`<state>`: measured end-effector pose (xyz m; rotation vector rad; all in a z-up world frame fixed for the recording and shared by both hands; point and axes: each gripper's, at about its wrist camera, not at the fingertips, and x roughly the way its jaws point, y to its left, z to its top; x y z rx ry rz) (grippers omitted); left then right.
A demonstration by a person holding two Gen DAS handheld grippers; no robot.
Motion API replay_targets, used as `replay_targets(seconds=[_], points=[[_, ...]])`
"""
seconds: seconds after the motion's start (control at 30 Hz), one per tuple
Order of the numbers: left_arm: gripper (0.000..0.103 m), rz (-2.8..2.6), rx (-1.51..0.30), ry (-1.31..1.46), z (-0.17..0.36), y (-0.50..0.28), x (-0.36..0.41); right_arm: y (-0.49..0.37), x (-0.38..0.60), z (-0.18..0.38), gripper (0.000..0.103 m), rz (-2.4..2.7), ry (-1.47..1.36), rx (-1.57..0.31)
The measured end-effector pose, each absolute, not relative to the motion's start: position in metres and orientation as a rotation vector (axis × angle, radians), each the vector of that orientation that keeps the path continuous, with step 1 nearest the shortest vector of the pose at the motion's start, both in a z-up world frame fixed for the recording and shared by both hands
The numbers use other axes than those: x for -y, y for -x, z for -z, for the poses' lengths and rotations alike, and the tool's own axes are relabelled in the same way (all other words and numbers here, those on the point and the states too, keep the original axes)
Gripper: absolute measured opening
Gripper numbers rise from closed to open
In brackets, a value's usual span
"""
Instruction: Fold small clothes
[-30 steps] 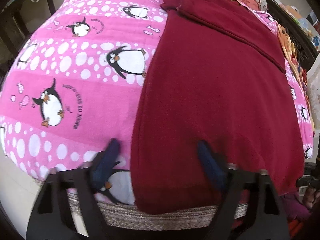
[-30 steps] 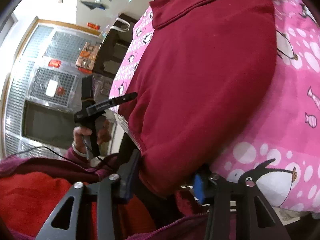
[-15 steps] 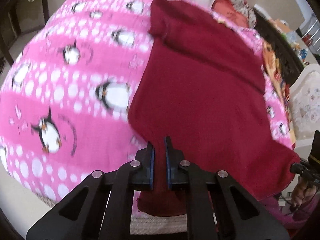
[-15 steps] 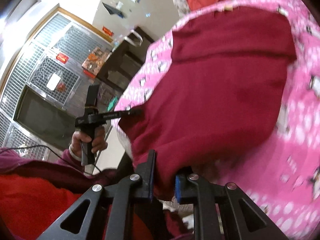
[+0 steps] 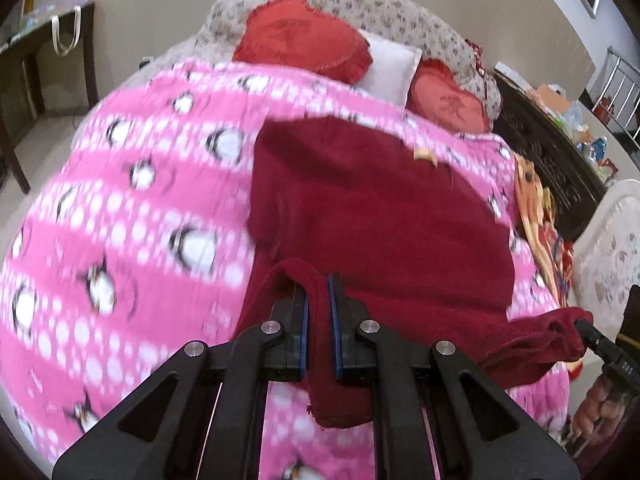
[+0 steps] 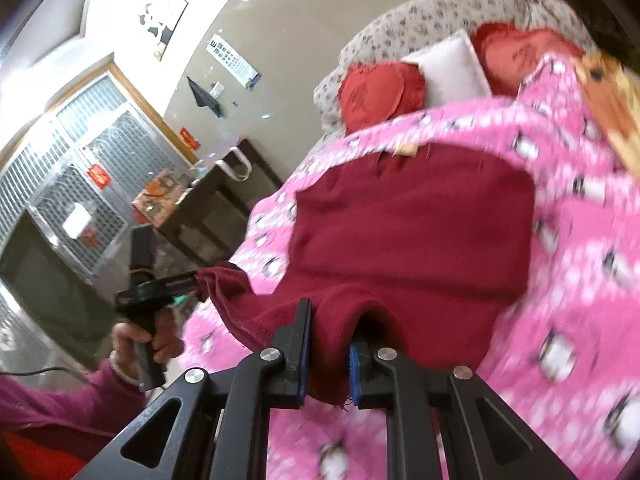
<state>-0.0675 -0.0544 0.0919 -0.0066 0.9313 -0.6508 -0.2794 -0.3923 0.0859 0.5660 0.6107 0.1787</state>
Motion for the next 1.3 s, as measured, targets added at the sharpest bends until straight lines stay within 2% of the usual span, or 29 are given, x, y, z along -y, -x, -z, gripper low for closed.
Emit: replay_targets(seconds=[0.17, 0.53, 0.97, 1.03, 1.1, 1.13, 1.27, 1.3], points=[[0.008, 0.632, -0.874, 0.001, -0.107, 0.033, 0.088, 0.247, 0.427, -0.092, 0.014, -0.101, -0.548, -0.596], [0.008, 0.573, -0.874, -0.013, -0.097, -0.031, 0.142, 0.154, 0.48, -0.098, 0.014, -0.027, -0.527, -0.61], [0.009, 0.549, -1.012, 0.089, -0.067, -0.095, 0.153, 0.072, 0.529, -0.063, 0.016, 0.028, -0.631, -0.759], [0.012, 0.557, -1.019, 0.06, -0.071, -0.095, 0.154, 0.071, 0.534, -0.07, 0.02, 0.004, -0.665, -0.735], [0.014, 0.572, -1.03, 0.04, -0.073, -0.096, 0.155, 0.071, 0.539, -0.073, 0.04, -0.019, -0.709, -0.723], [0.015, 0.577, -1.034, 0.036, -0.073, -0.096, 0.156, 0.071, 0.541, -0.073, 0.045, -0.019, -0.735, -0.729], [0.016, 0.599, -1.029, 0.029, -0.08, -0.095, 0.156, 0.091, 0.549, -0.083, 0.047, 0.048, -0.753, -0.713], [0.019, 0.61, -1.03, 0.036, -0.082, -0.095, 0.156, 0.097, 0.55, -0.085, 0.047, 0.061, -0.758, -0.706]])
